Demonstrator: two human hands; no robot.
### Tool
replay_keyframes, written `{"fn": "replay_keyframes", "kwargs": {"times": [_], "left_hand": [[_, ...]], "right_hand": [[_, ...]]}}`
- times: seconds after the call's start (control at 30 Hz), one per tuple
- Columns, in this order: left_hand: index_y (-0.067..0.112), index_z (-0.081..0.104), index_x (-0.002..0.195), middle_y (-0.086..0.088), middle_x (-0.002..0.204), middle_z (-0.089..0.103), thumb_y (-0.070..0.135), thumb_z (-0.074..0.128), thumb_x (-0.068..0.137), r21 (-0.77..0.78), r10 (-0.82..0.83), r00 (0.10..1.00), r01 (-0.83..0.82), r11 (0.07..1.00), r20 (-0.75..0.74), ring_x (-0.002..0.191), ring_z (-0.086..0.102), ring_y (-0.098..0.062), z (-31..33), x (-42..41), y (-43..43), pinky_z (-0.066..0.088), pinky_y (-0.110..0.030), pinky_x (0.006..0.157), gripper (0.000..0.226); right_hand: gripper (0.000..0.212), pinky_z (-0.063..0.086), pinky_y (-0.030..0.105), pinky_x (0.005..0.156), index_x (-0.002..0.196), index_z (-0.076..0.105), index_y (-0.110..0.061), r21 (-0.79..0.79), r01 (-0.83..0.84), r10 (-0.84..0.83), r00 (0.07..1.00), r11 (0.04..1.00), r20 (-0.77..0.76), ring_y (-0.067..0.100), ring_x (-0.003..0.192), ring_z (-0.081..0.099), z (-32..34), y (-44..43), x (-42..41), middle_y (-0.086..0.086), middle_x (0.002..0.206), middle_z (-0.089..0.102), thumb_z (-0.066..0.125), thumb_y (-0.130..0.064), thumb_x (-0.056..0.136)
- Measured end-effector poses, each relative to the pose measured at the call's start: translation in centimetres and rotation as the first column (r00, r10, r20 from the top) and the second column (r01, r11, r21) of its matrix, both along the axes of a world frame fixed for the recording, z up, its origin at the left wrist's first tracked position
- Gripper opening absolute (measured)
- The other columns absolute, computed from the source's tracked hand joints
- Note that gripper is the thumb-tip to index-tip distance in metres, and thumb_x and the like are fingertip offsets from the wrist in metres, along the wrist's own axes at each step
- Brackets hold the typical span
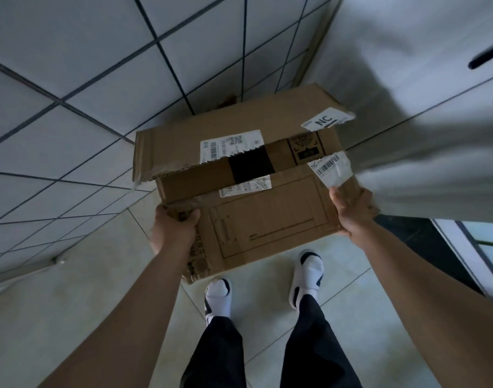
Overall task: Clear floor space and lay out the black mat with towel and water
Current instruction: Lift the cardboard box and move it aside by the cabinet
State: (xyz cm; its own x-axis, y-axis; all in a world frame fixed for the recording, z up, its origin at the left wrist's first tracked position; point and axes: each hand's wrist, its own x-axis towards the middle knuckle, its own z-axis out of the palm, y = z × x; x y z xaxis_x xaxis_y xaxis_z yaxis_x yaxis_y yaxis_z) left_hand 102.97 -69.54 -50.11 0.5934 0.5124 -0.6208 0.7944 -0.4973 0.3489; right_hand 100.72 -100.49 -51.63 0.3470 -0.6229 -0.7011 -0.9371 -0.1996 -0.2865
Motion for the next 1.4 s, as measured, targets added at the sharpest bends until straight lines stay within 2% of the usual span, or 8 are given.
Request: {"fn": "replay_keyframes", "kwargs": {"times": [0.13, 0.27, 0.47, 0.57, 0.83, 1.03, 1.2, 1.4], "left_hand": [[0.016, 0.047, 0.129, -0.011, 0.127, 0.061, 0.035, 0.073, 0.08, -0.006, 0.102, 0.995, -0.102, 0.995, -0.005, 0.112, 0.059, -0.035, 0.1, 1.3, -3.5, 0.047, -0.04, 0.084, 0.058], [0.015, 0.046, 0.131, -0.012, 0.128, 0.06, 0.034, 0.073, 0.081, -0.008, 0.164, 0.986, -0.164, 0.986, -0.03, 0.112, 0.058, -0.037, 0.0, 2.4, -6.1, 0.048, -0.044, 0.088, 0.06], [0.016, 0.047, 0.128, -0.009, 0.128, 0.06, 0.035, 0.075, 0.077, -0.083, 0.287, 0.958, -0.287, 0.954, -0.014, 0.112, 0.059, -0.035, -0.9, 3.9, -10.0, 0.049, -0.049, 0.095, 0.061], [0.016, 0.048, 0.128, -0.009, 0.129, 0.06, 0.034, 0.076, 0.076, -0.089, 0.31, 0.951, -0.309, 0.947, -0.011, 0.114, 0.059, -0.034, -1.2, 5.4, -11.4, 0.049, -0.049, 0.096, 0.062], [0.018, 0.052, 0.122, -0.007, 0.123, 0.063, 0.037, 0.079, 0.069, -0.132, 0.366, 0.93, -0.362, 0.923, 0.013, 0.109, 0.061, -0.032, -2.1, 7.4, -13.2, 0.05, -0.049, 0.095, 0.063], [0.018, 0.053, 0.118, -0.004, 0.12, 0.064, 0.036, 0.078, 0.073, -0.101, 0.395, 0.919, -0.392, 0.915, 0.015, 0.108, 0.061, -0.03, -2.2, 7.6, -14.7, 0.051, -0.047, 0.093, 0.055], [0.018, 0.049, 0.123, -0.005, 0.125, 0.062, 0.04, 0.074, 0.076, -0.05, 0.35, 0.937, -0.349, 0.936, 0.002, 0.111, 0.06, -0.032, -1.8, 7.4, -15.0, 0.051, -0.046, 0.093, 0.057], [0.013, 0.051, 0.121, -0.007, 0.124, 0.061, 0.04, 0.077, 0.075, -0.205, 0.343, 0.939, -0.329, 0.922, 0.034, 0.11, 0.06, -0.03, -0.5, 6.2, -14.5, 0.051, -0.047, 0.093, 0.059]], "right_hand": [[0.078, 0.055, 0.053, 0.085, 0.133, 0.021, -0.035, 0.033, -0.08, 0.081, 0.996, 0.996, -0.043, 0.032, 0.104, 0.042, 0.6, -3.6, 3.3, 0.017, 0.137, 0.025, 0.053, -0.073, 0.074], [0.082, 0.054, 0.053, 0.087, 0.135, 0.025, -0.03, 0.07, -0.051, 0.054, 0.998, 0.996, -0.039, 0.034, 0.113, 0.044, 0.6, -6.0, 6.0, 0.014, 0.136, 0.026, 0.06, -0.069, 0.073], [0.117, 0.054, 0.045, 0.091, 0.133, 0.032, -0.015, 0.14, 0.265, -0.265, 0.964, 0.954, -0.02, 0.035, 0.116, 0.054, 0.7, -9.1, 9.4, 0.013, 0.132, 0.048, 0.075, -0.077, 0.044], [0.123, 0.053, 0.05, 0.092, 0.127, 0.044, -0.013, 0.336, 0.333, -0.324, 0.942, 0.881, -0.082, 0.032, 0.103, 0.064, -0.2, -11.0, 10.8, 0.011, 0.118, 0.064, 0.077, -0.078, 0.028], [0.085, 0.048, 0.051, 0.099, 0.135, 0.042, -0.009, 0.448, 0.308, -0.319, 0.946, 0.839, -0.052, 0.03, 0.118, 0.058, 1.0, -12.4, 14.4, 0.013, 0.129, 0.059, 0.066, -0.061, 0.071], [0.031, 0.049, 0.047, 0.098, 0.086, 0.051, -0.012, 0.484, 0.307, -0.331, 0.943, 0.819, -0.037, 0.025, 0.104, 0.062, 2.2, -13.6, 16.3, 0.009, 0.103, 0.066, 0.065, -0.039, 0.084], [0.041, 0.05, 0.047, 0.097, 0.105, 0.051, -0.007, 0.49, 0.307, -0.32, 0.945, 0.816, -0.06, 0.026, 0.098, 0.061, 2.5, -13.3, 16.5, 0.009, 0.089, 0.063, 0.063, -0.041, 0.085], [0.073, 0.048, 0.047, 0.1, 0.132, 0.042, -0.009, 0.409, 0.263, -0.255, 0.964, 0.874, -0.074, 0.03, 0.114, 0.058, 2.6, -12.3, 15.2, 0.013, 0.121, 0.061, 0.062, -0.055, 0.079]]}}
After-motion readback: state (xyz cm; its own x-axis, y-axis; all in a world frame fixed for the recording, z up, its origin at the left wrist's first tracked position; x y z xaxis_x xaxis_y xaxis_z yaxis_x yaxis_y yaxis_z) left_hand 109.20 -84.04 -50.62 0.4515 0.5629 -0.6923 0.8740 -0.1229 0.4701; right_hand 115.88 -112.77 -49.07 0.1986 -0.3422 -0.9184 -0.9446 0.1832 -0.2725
